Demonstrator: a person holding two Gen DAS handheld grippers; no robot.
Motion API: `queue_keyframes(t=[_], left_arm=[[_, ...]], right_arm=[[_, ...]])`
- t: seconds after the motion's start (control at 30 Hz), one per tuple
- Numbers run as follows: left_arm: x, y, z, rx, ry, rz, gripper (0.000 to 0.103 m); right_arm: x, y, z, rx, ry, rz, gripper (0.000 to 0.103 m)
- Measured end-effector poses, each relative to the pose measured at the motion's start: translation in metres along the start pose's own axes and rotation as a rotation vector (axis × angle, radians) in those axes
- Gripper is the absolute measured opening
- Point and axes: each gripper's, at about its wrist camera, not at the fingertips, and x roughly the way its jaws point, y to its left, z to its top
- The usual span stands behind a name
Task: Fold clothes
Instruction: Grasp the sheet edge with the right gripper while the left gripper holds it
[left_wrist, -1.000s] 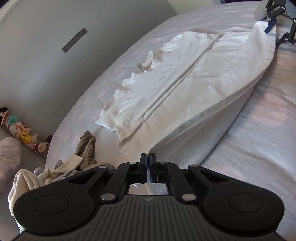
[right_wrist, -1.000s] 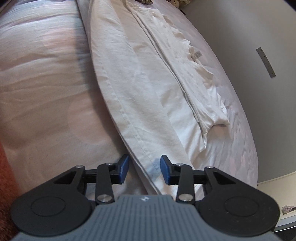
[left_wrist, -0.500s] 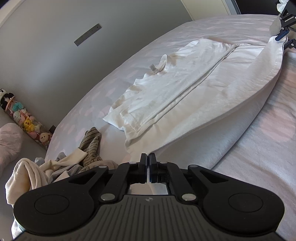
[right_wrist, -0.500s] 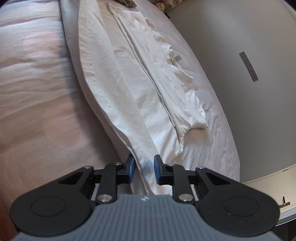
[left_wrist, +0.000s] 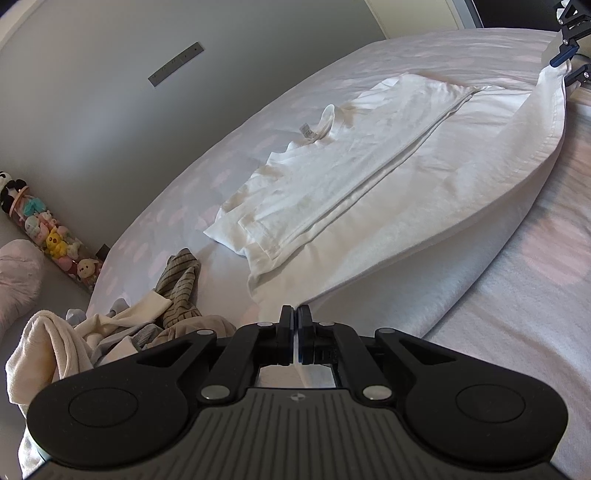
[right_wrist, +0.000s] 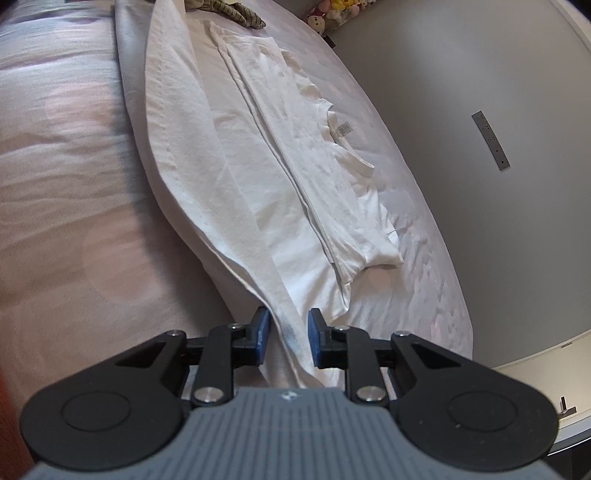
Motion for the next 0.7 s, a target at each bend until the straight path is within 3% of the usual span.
queue_keyframes(t=[0.27, 0.57, 0.67, 0.7], left_arm=[[0.005, -0.001, 0.0, -0.001, 0.017, -0.008, 0.0], [0.007, 0.001, 0.0, -0.01, 0.033, -0.006, 0.0], [0.007, 0.001, 0.001, -0.013, 0.03, -0.004, 0.0], [0.005, 0.003, 0.002, -0.018, 0.024, -0.003, 0.0]], right_arm=[[0.01, -0.011, -0.008, 0.028, 0.083, 0.04, 0.024], [0.024, 0.013, -0.024, -0.112, 0.143, 0.023, 0.023], [0.018, 0.011, -0.021, -0.11, 0.119, -0.029, 0.004], [0.015, 0.009, -0.019, -0.106, 0.109, -0.055, 0.003]])
